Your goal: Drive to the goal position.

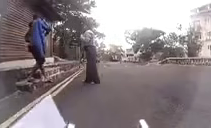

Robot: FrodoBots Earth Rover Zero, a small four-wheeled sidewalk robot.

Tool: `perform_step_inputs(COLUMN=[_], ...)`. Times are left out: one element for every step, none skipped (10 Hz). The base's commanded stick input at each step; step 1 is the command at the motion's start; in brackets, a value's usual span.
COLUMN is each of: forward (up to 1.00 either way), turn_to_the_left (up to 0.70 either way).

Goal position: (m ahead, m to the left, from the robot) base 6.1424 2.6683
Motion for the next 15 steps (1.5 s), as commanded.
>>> perform_step_inputs(forward=[0.45, 0.45, 0.45, 0.45, 0.45, 0.45, 0.45, 0.45, 0.45, 0.45, 0.45, 0.45, 0.45, 0.45, 0.45], turn_to_the_left=[0.0, 0.0, 0.0, 0.0, 0.0, 0.0, 0.0, 0.0, 0.0, 0.0, 0.0, 0.0, 0.0, 0.0, 0.0])
